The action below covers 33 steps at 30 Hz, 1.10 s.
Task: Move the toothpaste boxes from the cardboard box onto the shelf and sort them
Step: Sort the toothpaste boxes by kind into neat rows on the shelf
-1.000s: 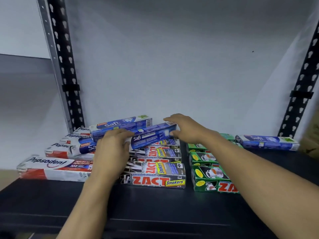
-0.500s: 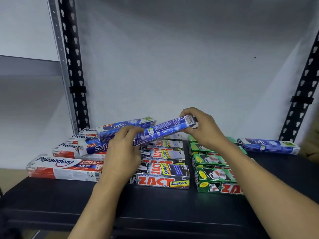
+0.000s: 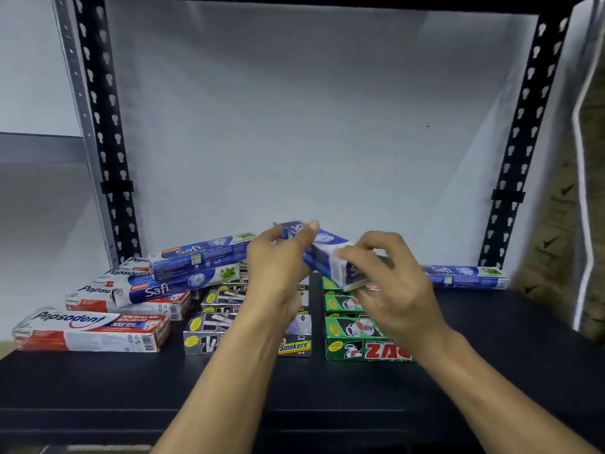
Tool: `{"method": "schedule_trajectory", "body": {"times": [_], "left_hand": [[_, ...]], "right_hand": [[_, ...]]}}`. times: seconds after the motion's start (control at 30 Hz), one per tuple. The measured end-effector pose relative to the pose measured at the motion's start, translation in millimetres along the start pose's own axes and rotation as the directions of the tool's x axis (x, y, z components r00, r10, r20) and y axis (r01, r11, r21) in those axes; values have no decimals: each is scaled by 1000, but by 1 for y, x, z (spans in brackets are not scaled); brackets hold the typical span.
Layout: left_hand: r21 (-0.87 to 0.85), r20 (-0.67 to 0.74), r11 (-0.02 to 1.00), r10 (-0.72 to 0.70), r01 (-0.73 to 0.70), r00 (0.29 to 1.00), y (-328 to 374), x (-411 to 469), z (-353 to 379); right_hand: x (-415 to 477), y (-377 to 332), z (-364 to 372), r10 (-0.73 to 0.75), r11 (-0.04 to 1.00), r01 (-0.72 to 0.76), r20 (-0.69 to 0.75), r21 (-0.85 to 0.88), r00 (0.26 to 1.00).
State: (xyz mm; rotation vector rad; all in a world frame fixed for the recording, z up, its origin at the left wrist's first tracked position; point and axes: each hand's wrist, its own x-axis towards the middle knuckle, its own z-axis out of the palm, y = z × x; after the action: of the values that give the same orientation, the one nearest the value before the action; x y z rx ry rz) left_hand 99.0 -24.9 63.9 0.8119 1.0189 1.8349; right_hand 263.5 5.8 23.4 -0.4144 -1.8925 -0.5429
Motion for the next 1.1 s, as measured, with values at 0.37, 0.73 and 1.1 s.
{"method": "schedule_trajectory", "body": {"times": [0.37,0.73,1.1], "left_hand": [[268,331,963,-65,-28,941,4,2,16],[521,579,839,-214,-155,787,-14,-17,33],[34,426,978,-199,204,883,-44,-4,106]], "right_hand": [[3,34,-59,278,903,-361,324,233,904],[-14,93,-89,398,759,-611,583,225,708],[-32,39,-101,691,603,-786,402,138,601]]}}
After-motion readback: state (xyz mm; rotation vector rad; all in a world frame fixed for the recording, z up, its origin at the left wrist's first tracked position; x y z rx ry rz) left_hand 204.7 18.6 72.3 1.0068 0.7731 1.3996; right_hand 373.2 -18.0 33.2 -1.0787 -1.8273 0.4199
